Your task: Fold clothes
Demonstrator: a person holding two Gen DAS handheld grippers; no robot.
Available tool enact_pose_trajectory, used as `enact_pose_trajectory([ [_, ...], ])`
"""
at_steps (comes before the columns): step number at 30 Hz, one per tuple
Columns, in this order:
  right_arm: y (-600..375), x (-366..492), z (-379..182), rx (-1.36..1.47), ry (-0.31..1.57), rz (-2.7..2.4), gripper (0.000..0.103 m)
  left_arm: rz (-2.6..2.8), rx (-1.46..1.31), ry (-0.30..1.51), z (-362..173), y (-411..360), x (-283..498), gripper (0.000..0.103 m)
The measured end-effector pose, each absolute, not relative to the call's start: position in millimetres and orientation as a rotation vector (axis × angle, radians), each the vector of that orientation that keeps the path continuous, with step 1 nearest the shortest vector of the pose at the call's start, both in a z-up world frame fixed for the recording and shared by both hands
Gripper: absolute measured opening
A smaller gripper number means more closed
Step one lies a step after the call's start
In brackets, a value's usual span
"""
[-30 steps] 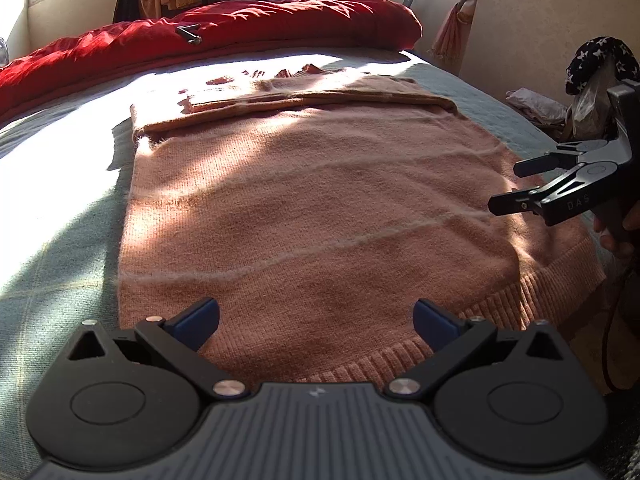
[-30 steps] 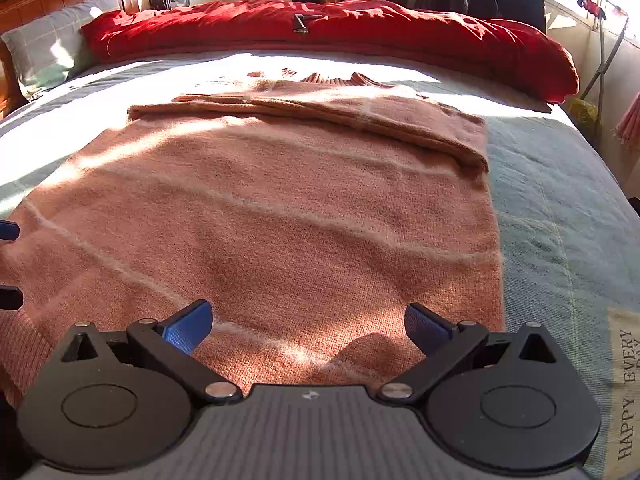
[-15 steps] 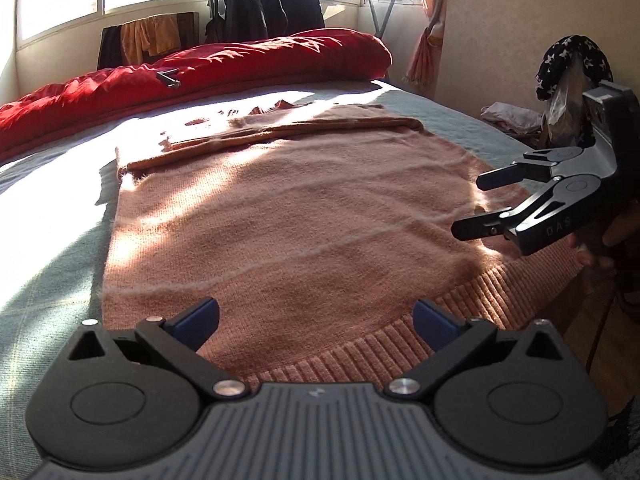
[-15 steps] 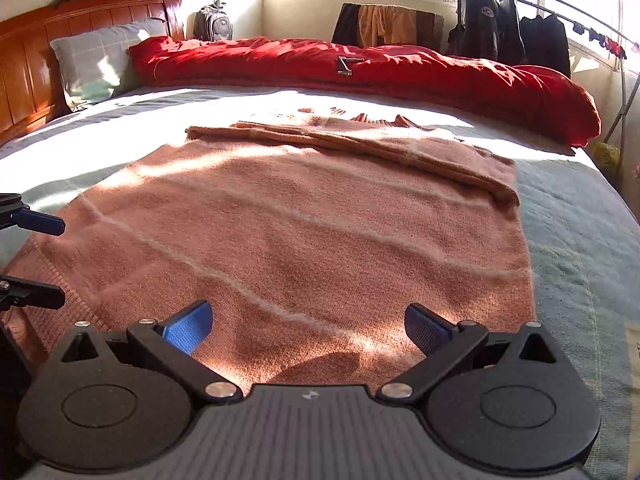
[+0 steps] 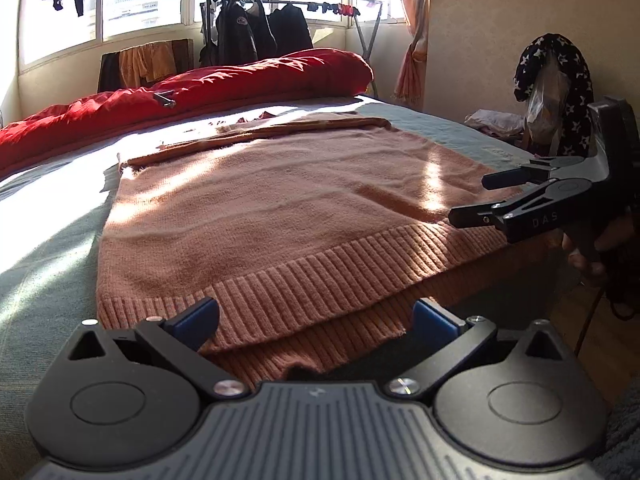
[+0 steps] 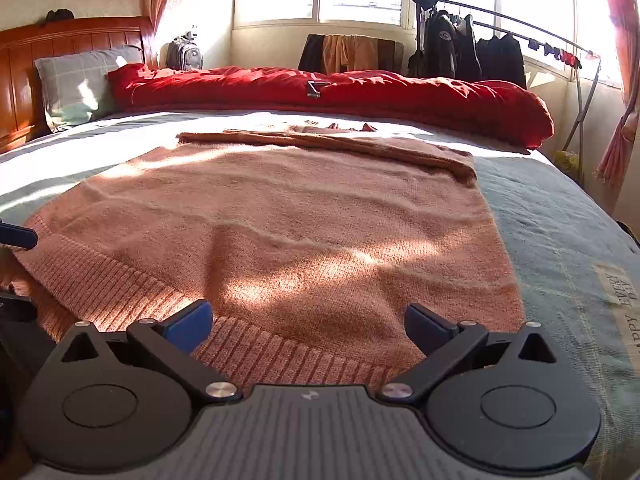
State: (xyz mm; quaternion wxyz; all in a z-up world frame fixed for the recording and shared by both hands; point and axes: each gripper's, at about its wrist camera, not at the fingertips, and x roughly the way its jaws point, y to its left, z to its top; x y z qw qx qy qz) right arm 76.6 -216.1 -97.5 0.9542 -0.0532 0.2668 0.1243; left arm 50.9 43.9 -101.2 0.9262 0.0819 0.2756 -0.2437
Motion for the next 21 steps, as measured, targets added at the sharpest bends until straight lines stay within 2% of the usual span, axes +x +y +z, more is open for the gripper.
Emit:
enact_pose_trajectory([
  [11, -208, 46, -97, -0.208, 0.514, 0.264, 0.103, -0.411, 0.443, 0.497, -106, 31, 29, 0.102],
  [21, -219, 36, -107, -0.221, 0.586, 0.33, 0.103, -0.398, 0.379, 0.554, -109, 54, 33, 0.102],
])
